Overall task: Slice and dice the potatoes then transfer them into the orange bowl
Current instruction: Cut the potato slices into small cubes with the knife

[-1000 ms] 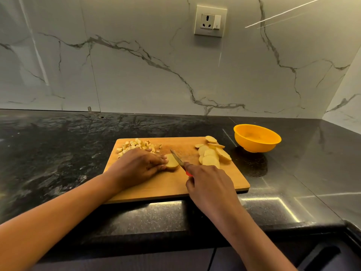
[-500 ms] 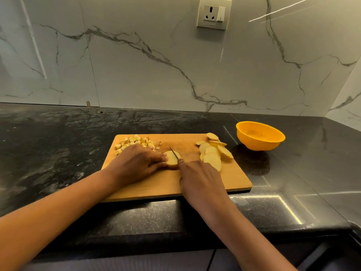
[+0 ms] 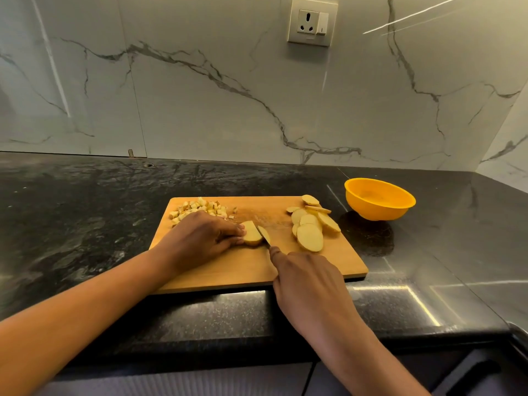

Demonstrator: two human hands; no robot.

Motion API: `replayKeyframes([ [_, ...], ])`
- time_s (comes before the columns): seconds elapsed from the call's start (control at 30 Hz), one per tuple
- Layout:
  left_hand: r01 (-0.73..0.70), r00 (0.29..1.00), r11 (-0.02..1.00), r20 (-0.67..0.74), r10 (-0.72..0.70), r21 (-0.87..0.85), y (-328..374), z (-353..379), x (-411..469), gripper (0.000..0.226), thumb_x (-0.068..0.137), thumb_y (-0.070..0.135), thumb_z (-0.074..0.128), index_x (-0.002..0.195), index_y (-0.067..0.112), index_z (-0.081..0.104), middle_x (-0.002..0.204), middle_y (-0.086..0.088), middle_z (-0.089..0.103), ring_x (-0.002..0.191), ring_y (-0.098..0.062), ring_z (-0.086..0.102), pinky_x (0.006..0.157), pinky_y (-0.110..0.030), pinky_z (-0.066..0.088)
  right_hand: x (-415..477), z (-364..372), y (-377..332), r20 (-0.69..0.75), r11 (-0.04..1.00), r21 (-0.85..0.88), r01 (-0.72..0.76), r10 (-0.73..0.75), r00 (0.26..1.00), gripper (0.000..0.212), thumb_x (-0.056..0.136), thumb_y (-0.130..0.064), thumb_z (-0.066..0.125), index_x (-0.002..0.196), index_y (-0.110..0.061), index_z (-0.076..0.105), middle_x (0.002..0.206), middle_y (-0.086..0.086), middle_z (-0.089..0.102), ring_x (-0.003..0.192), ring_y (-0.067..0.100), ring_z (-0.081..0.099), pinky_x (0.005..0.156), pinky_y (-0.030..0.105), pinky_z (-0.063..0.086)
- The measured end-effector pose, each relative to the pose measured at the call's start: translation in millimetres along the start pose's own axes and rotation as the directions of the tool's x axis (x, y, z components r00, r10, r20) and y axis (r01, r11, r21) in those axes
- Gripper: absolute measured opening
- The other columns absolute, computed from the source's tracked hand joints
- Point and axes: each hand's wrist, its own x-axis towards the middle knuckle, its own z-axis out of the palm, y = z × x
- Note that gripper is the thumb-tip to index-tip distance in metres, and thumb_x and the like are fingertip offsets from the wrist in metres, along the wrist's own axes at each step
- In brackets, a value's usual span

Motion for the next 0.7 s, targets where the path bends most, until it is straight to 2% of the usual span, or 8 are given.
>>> replayKeyframes([
  [0.17,0.003,1.000,1.000,0.000,-0.003,-0.001,1,-1,-1,0.025,0.084,0.021,0.068,0.109,0.017,0.069,0.107,0.001,0.070,0.099,-0.013,0.067,0.090,-0.034,0.054,27,14,1,-0.034,0.990,0.107,-0.093,0.097,0.995,0.048,0.102,-0.026,0.034,0.150,-0.024,0.025,0.119,0.000,0.058,0.108,0.020,0.053,0.075,0.029,0.038],
  [0.37,0.007,1.000,1.000,-0.010,-0.007,0.001,0,0,0,0.026,0.085,0.022,0.067,0.110,0.017,0.069,0.109,0.001,0.069,0.101,-0.011,0.066,0.093,-0.032,0.052,29,12,1,0.022,0.957,0.240,-0.161,0.161,0.987,0.046,0.100,-0.026,0.035,0.147,-0.025,0.033,0.123,0.001,0.058,0.109,0.020,0.051,0.083,0.032,0.041],
  [0.47,-0.008,1.000,1.000,-0.024,0.007,-0.010,-1,1,-1,0.024,0.084,0.021,0.069,0.108,0.016,0.070,0.106,0.001,0.070,0.099,-0.011,0.067,0.089,-0.033,0.054,23,6,4,0.045,0.929,0.329,-0.171,0.165,0.985,0.046,0.100,-0.026,0.037,0.146,-0.026,0.034,0.127,-0.001,0.057,0.109,0.017,0.052,0.088,0.031,0.042],
  [0.6,-0.017,1.000,1.000,-0.018,0.016,-0.018,-1,0,-2,0.024,0.084,0.023,0.068,0.107,0.016,0.070,0.105,0.001,0.071,0.097,-0.012,0.067,0.087,-0.034,0.055,18,-3,10,0.072,0.859,0.467,-0.208,0.198,0.978,0.046,0.099,-0.025,0.040,0.145,-0.028,0.038,0.125,-0.003,0.060,0.094,0.010,0.055,0.075,0.026,0.042],
  [0.7,-0.012,1.000,1.000,-0.016,0.011,-0.019,0,0,-2,0.024,0.084,0.022,0.068,0.107,0.016,0.070,0.106,0.001,0.070,0.098,-0.012,0.067,0.087,-0.032,0.055,18,-3,13,0.101,0.816,0.523,-0.244,0.225,0.969,0.045,0.099,-0.028,0.041,0.144,-0.029,0.040,0.130,-0.006,0.056,0.084,0.004,0.054,0.071,0.023,0.044],
])
